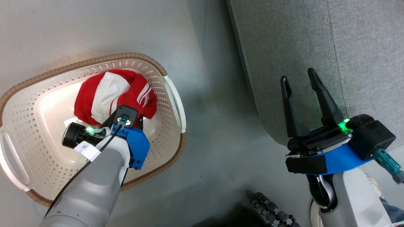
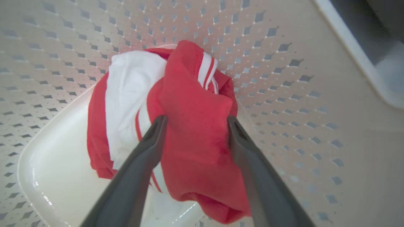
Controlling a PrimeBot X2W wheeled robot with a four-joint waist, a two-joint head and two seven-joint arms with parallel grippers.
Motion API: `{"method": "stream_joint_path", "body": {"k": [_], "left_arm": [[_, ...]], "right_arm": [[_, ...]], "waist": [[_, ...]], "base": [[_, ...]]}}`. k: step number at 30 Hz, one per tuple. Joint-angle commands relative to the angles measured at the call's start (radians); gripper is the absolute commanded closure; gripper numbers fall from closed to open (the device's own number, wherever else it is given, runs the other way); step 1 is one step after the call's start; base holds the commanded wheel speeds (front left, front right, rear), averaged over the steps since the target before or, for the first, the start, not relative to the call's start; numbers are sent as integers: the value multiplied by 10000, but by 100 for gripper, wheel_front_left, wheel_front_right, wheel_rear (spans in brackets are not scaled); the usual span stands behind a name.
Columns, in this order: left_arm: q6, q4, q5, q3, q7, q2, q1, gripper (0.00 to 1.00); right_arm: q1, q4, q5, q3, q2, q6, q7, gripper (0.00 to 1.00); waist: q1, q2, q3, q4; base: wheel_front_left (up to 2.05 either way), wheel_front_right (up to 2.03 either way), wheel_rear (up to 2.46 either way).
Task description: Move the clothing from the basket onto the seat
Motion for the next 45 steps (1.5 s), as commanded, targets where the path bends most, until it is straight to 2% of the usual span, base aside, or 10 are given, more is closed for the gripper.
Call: {"method": "stream_joint_path", "body": {"k": [1, 5, 8, 14, 15, 17, 33, 39, 45], "left_arm": [[105, 46, 52, -27, 67, 127, -204, 0], [681, 115, 181, -130, 351, 354, -317, 0], [945, 150, 219, -186, 537, 520, -417, 0], [833, 166, 93, -204, 644, 566, -527, 0], [811, 166, 90, -207, 632, 547, -555, 12], [745, 168, 44, -207, 603, 521, -607, 100], [291, 184, -350, -104, 382, 390, -552, 100], [-195, 162, -589, -32, -116, 206, -264, 100], [-560, -20, -866, 120, -700, -18, 125, 100]], "right_arm": [[-133, -52, -8, -13, -2, 1, -42, 0], [-132, -104, -75, -35, -2, 1, -40, 0], [-126, -109, -94, -13, -2, 1, -40, 0], [-105, -162, -114, -10, -2, 1, -40, 0], [-101, -159, -124, -17, -2, 1, -40, 0], [-113, -142, -132, -20, -2, 1, -41, 0], [-274, 30, -251, 18, -3, 1, -39, 0], [-327, 156, -534, 49, -5, 1, -39, 0], [-161, 430, -896, -86, -8, 1, -39, 0]], "waist": [[0, 0, 41, -5], [0, 0, 194, 15], [0, 0, 289, 44], [0, 0, 415, 99], [0, 0, 423, 109], [0, 0, 429, 119], [0, 0, -1, 360], [0, 0, -738, 760], [0, 0, -1991, 1370]], "base": [[0, 0, 0], [0, 0, 0], [0, 0, 0], [0, 0, 0], [0, 0, 0], [0, 0, 0], [0, 0, 0], [0, 0, 0], [0, 0, 0]]}}
